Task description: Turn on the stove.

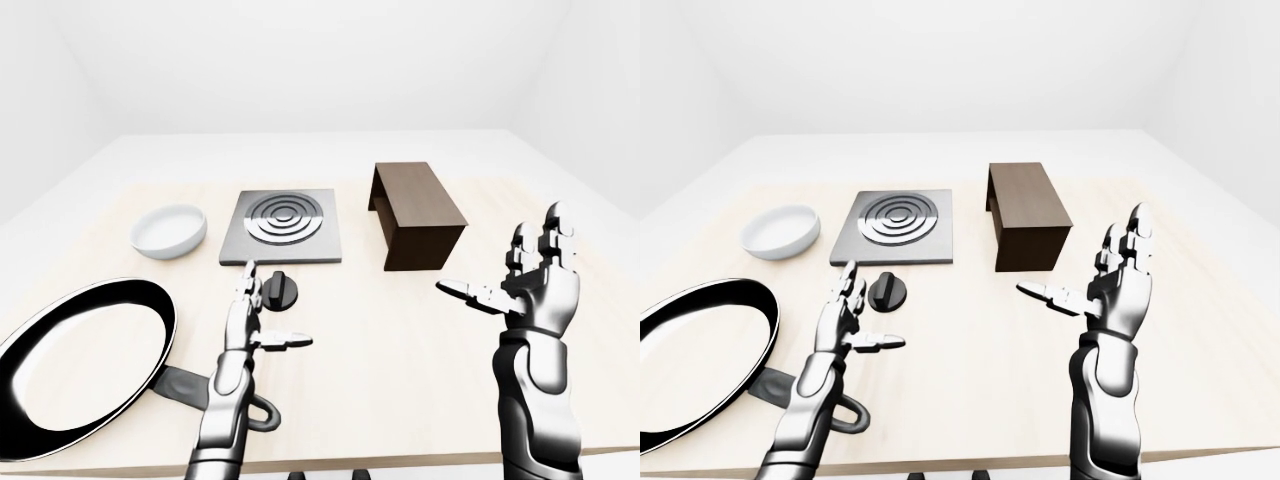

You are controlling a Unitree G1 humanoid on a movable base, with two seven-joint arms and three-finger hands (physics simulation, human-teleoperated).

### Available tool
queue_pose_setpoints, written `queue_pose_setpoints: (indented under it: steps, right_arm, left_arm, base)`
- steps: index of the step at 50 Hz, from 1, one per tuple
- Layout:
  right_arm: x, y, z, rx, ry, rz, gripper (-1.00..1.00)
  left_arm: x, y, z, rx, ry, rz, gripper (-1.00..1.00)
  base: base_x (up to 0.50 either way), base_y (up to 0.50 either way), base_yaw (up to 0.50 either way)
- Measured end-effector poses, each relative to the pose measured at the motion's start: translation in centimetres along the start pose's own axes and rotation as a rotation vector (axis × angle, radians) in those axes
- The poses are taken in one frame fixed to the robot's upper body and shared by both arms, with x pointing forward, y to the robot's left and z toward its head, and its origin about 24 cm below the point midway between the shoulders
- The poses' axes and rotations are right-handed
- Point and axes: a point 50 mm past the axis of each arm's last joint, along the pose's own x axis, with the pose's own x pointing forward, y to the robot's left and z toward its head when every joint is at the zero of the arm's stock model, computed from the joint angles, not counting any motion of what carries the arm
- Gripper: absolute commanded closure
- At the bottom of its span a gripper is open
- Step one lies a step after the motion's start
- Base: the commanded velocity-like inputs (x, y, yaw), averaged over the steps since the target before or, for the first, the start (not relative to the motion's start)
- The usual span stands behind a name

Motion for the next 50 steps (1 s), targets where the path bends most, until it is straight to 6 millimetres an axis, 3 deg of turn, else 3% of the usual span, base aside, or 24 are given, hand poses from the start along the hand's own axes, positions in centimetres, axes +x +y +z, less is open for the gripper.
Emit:
queue_pose_setpoints:
  steps: [10,33,50]
  right_arm:
    - [-0.1,0.0,0.0,0.002,-0.001,0.006,-1.00]
    - [-0.1,0.0,0.1,0.003,-0.001,0.009,-1.00]
    - [-0.1,0.0,-0.1,0.002,0.004,0.010,-1.00]
  left_arm:
    - [-0.2,-0.9,-1.1,0.013,0.031,-0.028,-1.00]
    - [-0.3,-1.4,-1.1,0.039,0.030,-0.030,-1.00]
    - [-1.3,-3.0,-1.8,0.031,0.055,-0.094,-1.00]
  base:
    - [0.00,0.00,0.00]
    - [0.00,0.00,0.00]
    - [0.00,0.00,0.00]
